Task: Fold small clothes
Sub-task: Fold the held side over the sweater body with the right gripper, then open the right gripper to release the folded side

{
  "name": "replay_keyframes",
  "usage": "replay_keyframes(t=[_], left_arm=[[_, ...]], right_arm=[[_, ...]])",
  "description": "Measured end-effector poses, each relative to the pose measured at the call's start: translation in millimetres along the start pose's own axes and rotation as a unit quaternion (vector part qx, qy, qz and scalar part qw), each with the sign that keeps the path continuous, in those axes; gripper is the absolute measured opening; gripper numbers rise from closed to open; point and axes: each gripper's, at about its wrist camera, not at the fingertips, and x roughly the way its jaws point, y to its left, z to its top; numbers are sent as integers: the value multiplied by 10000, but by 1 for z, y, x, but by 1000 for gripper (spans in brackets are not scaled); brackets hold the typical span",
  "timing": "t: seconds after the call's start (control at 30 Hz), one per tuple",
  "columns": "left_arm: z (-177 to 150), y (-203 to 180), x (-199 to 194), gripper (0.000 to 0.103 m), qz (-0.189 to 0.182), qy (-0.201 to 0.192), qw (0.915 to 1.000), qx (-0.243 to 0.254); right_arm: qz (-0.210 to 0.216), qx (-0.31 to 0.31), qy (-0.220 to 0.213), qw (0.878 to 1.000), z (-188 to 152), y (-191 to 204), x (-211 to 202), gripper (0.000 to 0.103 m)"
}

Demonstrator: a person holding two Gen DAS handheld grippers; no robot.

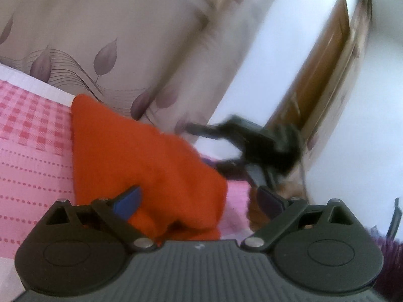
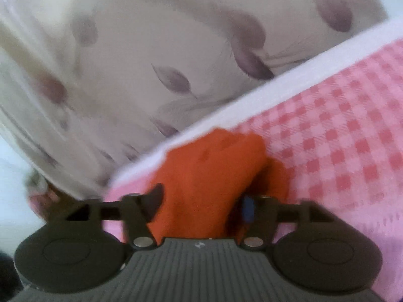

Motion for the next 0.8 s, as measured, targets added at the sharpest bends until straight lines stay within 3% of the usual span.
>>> replay_keyframes(t=[0.2,0.27,0.3,0.33,0.43,0.53,0.63,0.7,0.8], left_arm=[[-9,4,-17,98,185,-33,9996,-193],[-10,3,-22,98,288,-152,9993,-191],[-11,2,-24,98,347,-193,9990,-183],[-11,1,-26,98,384,-217,9988,-188],[-13,-2,-32,98,512,-333,9980,-161],[-13,-1,-39,98,539,-478,9972,-176],[-11,1,-36,98,587,-443,9970,-227],[-11,1,-34,98,640,-406,9969,-225],[-11,5,-32,98,705,-305,9965,-343]], right_arm=[[7,-741,250,9969,-69,32,-41,72],[-163,-962,394,9944,-86,41,-37,60],[-203,-994,474,9937,-91,43,-33,39],[-219,-954,523,9938,-94,42,-30,25],[-183,-646,624,9958,-100,41,-32,15],[-5,-537,520,9972,-101,46,-58,15],[-613,-564,663,9943,-100,28,-60,14],[-675,-357,654,9949,-98,16,-63,14],[-1013,-527,541,9920,-94,24,-69,16]])
